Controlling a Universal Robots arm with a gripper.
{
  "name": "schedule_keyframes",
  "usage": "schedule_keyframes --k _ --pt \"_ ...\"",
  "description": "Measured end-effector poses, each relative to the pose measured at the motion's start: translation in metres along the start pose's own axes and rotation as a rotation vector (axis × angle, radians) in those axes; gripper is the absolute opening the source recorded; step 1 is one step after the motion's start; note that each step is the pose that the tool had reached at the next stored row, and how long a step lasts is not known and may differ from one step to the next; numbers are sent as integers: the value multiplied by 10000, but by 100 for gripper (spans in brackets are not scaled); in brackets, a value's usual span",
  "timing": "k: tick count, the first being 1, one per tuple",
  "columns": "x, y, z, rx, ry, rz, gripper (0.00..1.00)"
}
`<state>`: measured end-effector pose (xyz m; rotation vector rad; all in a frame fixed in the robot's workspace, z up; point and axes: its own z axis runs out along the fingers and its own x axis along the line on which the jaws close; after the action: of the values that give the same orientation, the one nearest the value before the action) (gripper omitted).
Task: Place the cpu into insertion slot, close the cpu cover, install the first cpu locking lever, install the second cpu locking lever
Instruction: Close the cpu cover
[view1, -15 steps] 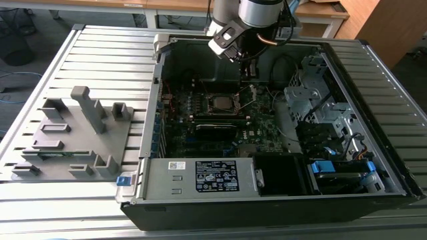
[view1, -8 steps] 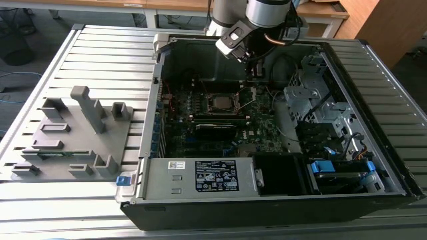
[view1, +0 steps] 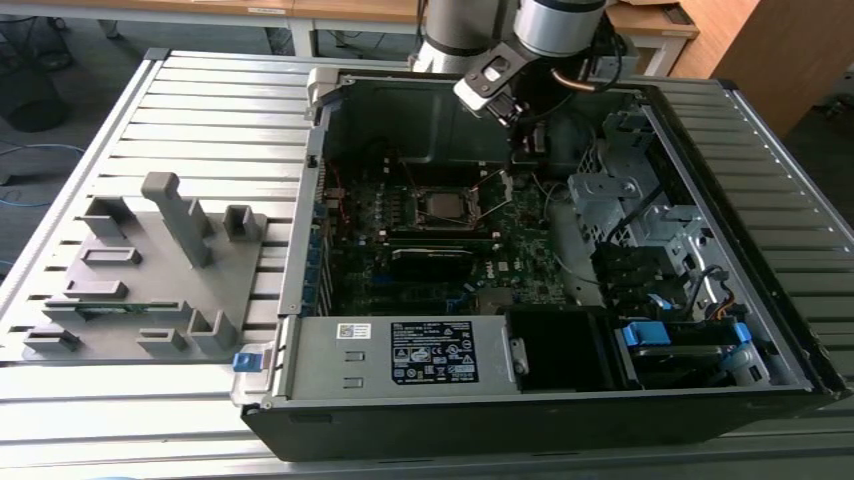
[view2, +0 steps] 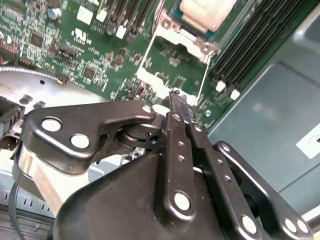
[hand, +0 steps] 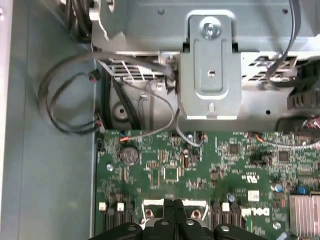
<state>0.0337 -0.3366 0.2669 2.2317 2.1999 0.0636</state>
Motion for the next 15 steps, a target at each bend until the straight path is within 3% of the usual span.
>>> schedule_keyframes --k 3,4,15 --pt "7 84 5 0 2 0 11" --pt "19 227 32 0 0 -1 11" --pt "18 226 52 1 0 -1 11"
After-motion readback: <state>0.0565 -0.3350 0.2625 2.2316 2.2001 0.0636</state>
